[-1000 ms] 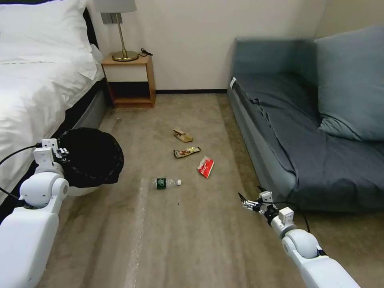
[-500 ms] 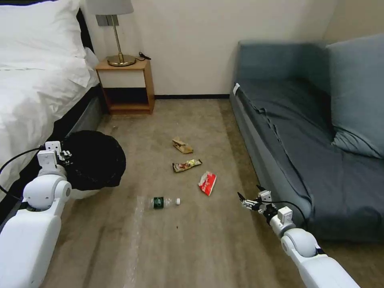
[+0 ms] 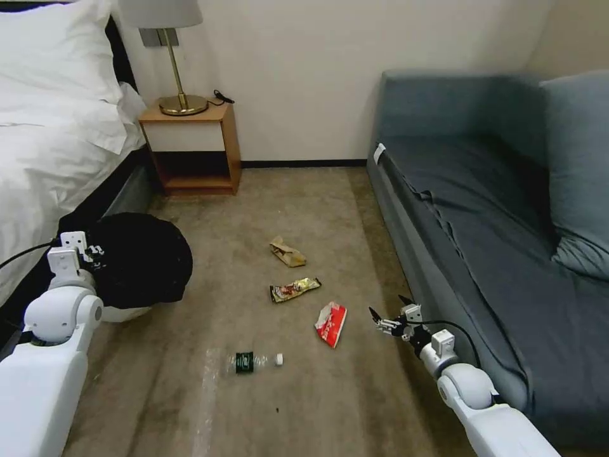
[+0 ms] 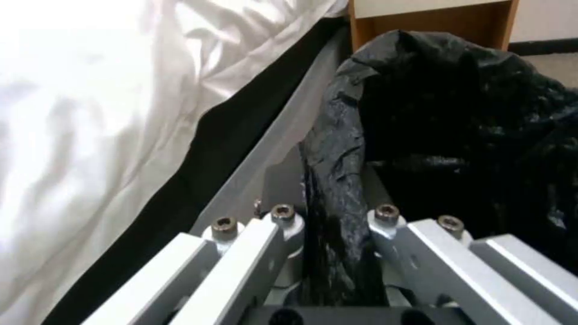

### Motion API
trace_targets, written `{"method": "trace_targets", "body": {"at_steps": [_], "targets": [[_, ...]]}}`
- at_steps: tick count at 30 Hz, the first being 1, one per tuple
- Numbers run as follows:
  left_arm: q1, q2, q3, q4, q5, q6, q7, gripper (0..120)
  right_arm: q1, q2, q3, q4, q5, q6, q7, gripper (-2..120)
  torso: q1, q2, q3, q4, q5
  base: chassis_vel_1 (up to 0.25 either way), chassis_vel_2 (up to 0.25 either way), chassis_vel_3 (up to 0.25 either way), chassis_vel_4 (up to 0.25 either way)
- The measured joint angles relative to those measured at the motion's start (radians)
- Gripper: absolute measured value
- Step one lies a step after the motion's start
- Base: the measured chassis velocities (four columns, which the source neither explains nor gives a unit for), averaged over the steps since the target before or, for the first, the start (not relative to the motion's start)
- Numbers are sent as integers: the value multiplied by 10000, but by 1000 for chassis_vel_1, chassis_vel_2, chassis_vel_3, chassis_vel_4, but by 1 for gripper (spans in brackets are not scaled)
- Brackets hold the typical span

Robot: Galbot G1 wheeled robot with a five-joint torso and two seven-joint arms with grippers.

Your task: Pick up the trash bin, then pick up the garbage on the floor and place it into the trash bin.

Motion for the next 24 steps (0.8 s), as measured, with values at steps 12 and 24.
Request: {"method": "trace_targets", "body": {"at_steps": [12, 24], "targets": [[84, -1, -126, -109, -30, -19, 25, 7, 46, 9, -168, -82, -105, 549, -59, 100, 1, 0, 1, 0, 3, -182, 192, 183, -175], [332, -2, -377, -235, -49, -100, 127, 7, 309, 10, -510, -89, -393, 780, 30, 100, 1, 0, 0, 0, 2, -51, 53, 53, -52]]}}
